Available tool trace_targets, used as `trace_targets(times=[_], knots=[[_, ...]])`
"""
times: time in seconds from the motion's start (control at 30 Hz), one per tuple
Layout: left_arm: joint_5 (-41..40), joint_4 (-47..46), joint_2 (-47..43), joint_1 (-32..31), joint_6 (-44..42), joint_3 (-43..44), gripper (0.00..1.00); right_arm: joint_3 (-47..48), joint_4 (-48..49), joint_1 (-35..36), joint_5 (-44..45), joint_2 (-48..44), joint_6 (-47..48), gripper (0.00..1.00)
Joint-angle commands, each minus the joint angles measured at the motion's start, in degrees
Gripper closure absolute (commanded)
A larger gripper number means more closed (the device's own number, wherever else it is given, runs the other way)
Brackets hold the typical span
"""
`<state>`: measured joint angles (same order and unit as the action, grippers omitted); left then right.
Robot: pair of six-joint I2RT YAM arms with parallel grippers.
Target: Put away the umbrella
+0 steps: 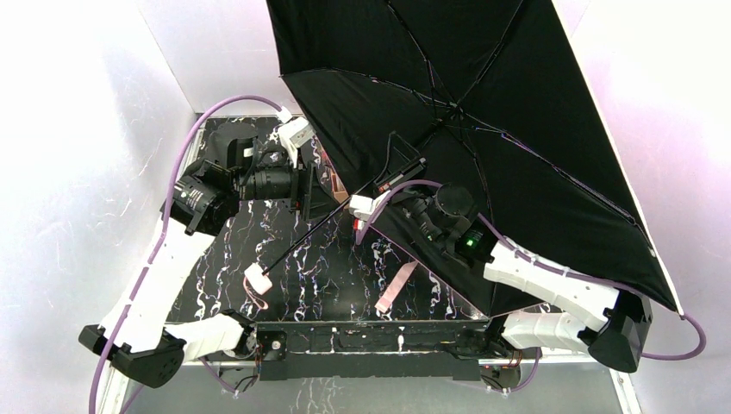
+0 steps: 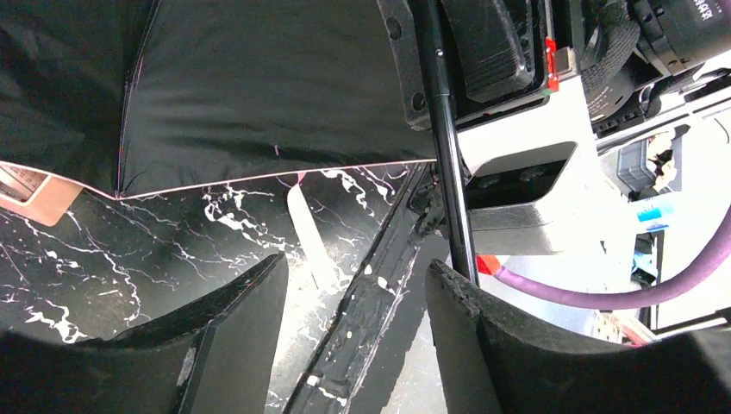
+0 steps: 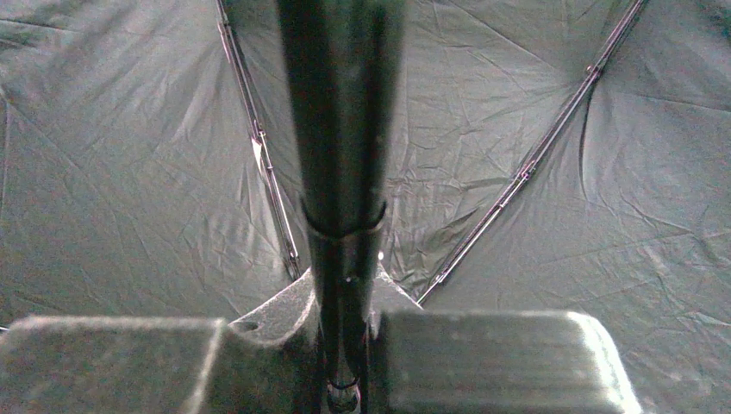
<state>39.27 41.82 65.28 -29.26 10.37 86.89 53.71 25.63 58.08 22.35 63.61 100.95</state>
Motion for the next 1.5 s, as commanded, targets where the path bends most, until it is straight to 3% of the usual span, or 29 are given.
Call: trace_targets(times=[0.0, 0.2, 0.6, 0.93, 1.17, 1.33, 1.47], knots=[[3.6, 1.18, -0.58, -0.6, -0.65, -0.52, 0.44, 1.56, 4.67, -0.65, 2.69, 0.64, 4.44, 1.0], [4.85, 1.0, 0.28, -1.15, -0.61, -0.7, 0.49, 1.4, 6.05, -0.77, 3.01, 1.94, 4.73, 1.0], [-7.8, 1.8, 0.53, -1.15, 0.71, 5.75, 0.37, -2.26, 3.85, -0.78, 2.61, -1.22, 3.23, 1.0], [0.93, 2.53, -0.21, -1.15, -0.13, 2.4, 0.31, -2.74, 7.57, -1.13, 3.73, -0.66, 2.65, 1.0], [7.26, 3.04, 0.64, -1.22, -0.15, -1.55, 0.43, -1.95, 8.19, -1.59, 3.71, 0.0, 2.84, 1.0], [6.44, 3.32, 1.05, -1.24, -0.6, -1.86, 0.62, -2.17, 8.49, -1.62, 3.76, -0.05, 2.39, 1.0], [5.51, 3.57, 1.66, -1.2, -0.74, -1.4, 0.84, -2.08, 8.66, -1.58, 3.45, -0.12, 1.86, 1.0]])
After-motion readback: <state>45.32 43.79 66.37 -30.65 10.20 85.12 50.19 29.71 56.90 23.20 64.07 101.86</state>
